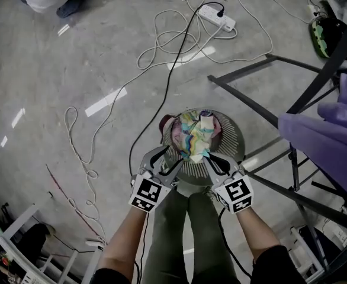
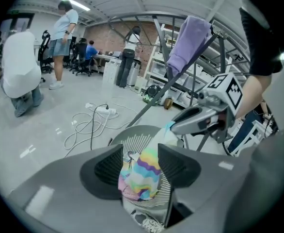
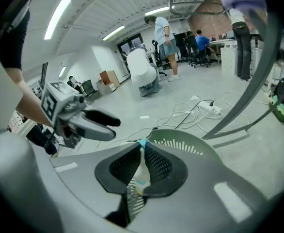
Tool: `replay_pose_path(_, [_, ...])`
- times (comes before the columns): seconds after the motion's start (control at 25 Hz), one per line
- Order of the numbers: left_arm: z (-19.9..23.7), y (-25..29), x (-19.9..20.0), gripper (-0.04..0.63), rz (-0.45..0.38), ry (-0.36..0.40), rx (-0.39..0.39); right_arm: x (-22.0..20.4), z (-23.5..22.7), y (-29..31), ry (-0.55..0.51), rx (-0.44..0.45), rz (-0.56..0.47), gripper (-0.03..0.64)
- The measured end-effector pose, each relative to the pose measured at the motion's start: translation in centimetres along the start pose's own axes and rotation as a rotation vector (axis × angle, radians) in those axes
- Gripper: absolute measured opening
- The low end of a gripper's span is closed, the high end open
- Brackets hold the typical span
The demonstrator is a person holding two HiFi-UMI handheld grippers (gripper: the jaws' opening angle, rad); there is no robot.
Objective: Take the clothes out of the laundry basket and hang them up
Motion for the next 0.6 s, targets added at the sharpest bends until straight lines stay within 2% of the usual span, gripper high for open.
replay_pose_path(0.28, [-3.0, -1.5, 0.8, 0.239, 0.054, 0.032, -0.046, 4.7, 4.5, -11.6, 0.078, 0.020, -0.145, 0.035])
replay_pose_path(0.52, [-9.3, -0.3, 1.6, 0.295, 0.085, 0.176, -0.143, 7.6, 5.0, -19.1, 0.094, 0.002, -0.261, 0.035])
replay_pose_path(0.6, [-11.3, 0.4, 2.5, 0.301, 0.073, 0.195, -0.158, 8.7, 5.4, -20.9, 0.107, 0.027, -0.304, 0.035])
Point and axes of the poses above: the fingertips, and each gripper's own axes: y forward along the fingers, z to its left, x out of its top, the point moved 1 cm from there along -y, backward along the fingers, and after that the axes turned 12 degrees about z, right-handed, at the moved point
